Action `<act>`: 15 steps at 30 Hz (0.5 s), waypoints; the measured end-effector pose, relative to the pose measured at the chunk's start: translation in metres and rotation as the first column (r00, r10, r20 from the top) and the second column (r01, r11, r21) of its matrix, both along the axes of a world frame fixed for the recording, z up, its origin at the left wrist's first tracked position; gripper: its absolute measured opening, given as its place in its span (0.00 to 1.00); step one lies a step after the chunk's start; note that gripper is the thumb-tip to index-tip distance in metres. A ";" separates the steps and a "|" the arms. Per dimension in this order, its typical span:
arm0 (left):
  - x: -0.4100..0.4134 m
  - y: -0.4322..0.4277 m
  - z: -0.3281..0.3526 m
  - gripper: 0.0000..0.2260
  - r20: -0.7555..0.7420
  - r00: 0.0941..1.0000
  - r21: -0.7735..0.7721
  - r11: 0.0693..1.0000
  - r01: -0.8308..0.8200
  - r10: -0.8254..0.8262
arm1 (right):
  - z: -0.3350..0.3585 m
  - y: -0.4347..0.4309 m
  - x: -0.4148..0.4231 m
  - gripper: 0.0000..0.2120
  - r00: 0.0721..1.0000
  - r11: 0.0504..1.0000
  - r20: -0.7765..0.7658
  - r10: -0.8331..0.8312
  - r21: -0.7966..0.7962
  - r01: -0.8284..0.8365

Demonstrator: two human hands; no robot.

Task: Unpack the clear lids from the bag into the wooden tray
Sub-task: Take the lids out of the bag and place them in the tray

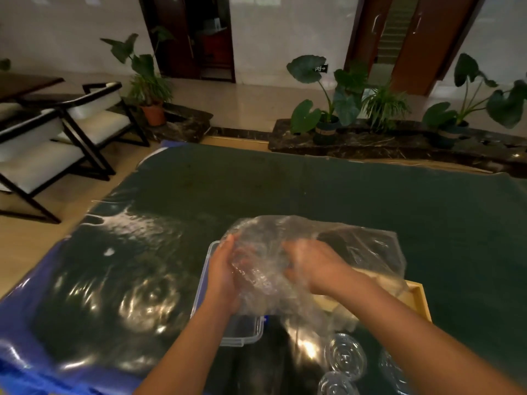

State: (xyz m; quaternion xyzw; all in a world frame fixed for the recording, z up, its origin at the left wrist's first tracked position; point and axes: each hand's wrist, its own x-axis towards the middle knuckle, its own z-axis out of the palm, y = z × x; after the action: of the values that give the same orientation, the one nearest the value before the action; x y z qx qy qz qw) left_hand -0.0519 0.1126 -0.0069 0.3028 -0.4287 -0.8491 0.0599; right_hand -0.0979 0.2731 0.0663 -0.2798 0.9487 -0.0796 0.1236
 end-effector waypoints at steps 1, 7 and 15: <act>0.000 0.001 0.002 0.20 -0.015 0.999 -0.046 0.998 -0.033 0.032 | -0.007 -0.001 -0.001 0.10 0.999 0.998 0.027 -0.017 -0.057 0.019; 0.001 0.002 0.000 0.13 -0.042 0.992 -0.193 0.973 -0.128 0.122 | -0.036 0.002 0.004 0.08 0.955 0.917 0.284 0.083 -0.397 0.039; -0.004 0.007 -0.009 0.09 -0.029 0.997 -0.211 0.975 -0.075 0.071 | -0.047 -0.007 0.011 0.16 0.900 0.858 0.434 0.031 -0.474 0.200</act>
State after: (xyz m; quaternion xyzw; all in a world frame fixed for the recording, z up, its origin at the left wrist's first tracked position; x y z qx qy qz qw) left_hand -0.0559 0.1195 -0.0163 0.3014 -0.5047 -0.7989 0.1276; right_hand -0.0867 0.2664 0.0190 -0.2350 0.8551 -0.3911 0.2464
